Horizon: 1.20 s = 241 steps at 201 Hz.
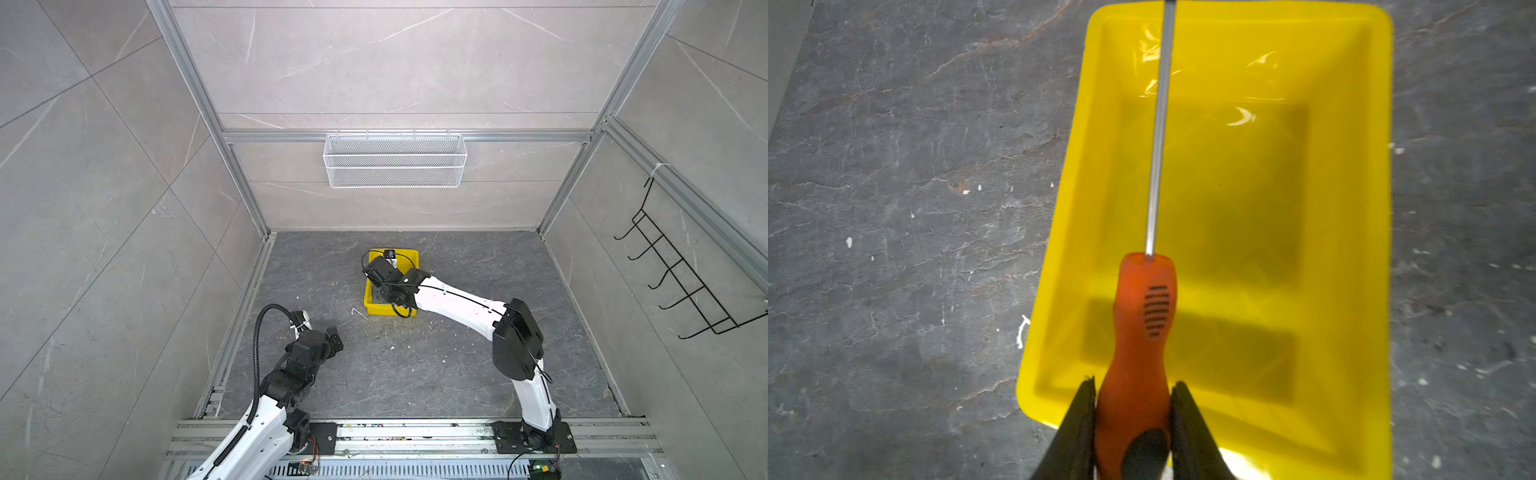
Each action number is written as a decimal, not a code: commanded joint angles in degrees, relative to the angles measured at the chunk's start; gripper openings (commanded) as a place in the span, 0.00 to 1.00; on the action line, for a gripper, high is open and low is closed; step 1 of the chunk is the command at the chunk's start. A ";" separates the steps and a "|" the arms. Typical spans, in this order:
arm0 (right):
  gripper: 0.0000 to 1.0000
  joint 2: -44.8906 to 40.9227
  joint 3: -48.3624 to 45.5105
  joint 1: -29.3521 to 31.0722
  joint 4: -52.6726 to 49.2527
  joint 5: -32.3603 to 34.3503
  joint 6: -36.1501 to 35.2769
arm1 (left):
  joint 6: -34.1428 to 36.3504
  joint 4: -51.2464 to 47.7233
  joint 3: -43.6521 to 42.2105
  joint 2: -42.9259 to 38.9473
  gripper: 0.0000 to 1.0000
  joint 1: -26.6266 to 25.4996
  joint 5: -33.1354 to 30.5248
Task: Put the screwdriver in the bin
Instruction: 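Lift the screwdriver and carry it over the yellow bin with the right gripper, then open the right gripper to drop the screwdriver into the bin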
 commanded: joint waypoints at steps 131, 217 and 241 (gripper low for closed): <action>0.28 23.69 30.28 -7.65 -18.40 -15.00 1.46 | -0.30 0.63 -0.36 -0.68 0.99 -0.23 -1.47; 0.64 20.32 32.32 -7.51 -21.80 -15.01 -0.20 | -0.38 0.50 -0.08 -0.07 0.99 -0.23 -1.60; 0.70 15.12 29.27 -7.48 -21.79 -13.04 -1.42 | -0.38 0.58 0.03 0.28 0.99 -0.23 -1.51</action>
